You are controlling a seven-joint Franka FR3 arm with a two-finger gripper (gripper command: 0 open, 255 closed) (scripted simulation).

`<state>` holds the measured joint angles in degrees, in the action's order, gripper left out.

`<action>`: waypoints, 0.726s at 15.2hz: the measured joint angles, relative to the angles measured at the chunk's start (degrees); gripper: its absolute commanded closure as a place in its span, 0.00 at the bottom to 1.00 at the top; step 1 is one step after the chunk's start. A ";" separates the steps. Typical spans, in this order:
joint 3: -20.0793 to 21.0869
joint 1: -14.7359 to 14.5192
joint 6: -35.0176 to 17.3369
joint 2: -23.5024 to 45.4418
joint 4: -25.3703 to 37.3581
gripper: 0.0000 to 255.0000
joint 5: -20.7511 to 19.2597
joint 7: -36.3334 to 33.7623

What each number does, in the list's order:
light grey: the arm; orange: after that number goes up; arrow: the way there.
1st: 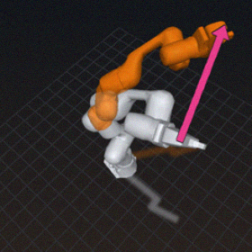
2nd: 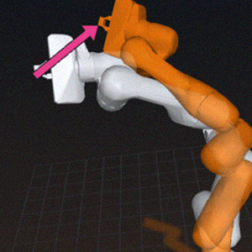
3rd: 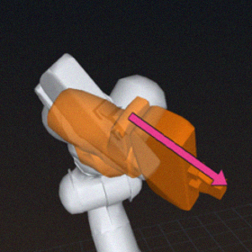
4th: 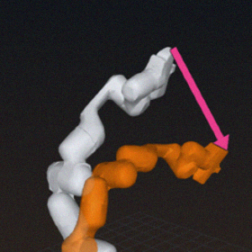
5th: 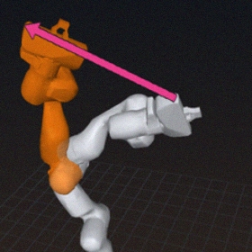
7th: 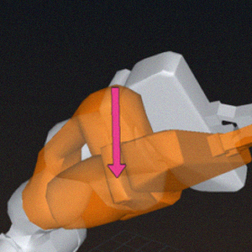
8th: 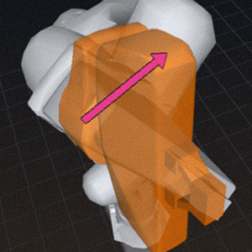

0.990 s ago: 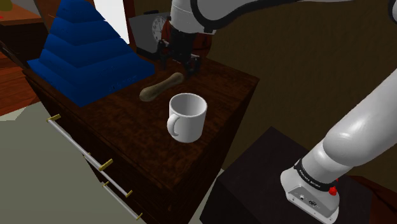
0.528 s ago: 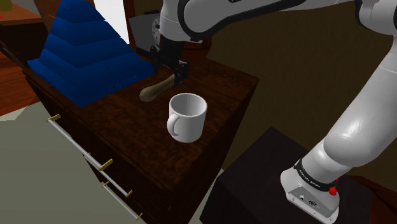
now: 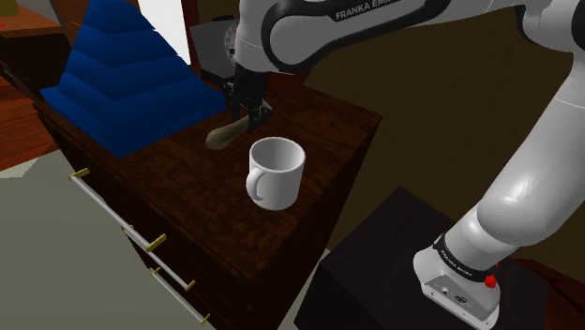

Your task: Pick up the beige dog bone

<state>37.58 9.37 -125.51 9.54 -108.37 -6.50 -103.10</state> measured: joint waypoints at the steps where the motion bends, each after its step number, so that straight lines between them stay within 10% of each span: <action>1: 0.00 0.00 -0.02 0.01 0.01 1.00 -0.01 0.00; 11: 0.10 0.28 1.93 -0.88 1.22 1.00 0.79 0.63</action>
<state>37.68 9.65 -123.58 8.66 -107.15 -5.71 -102.47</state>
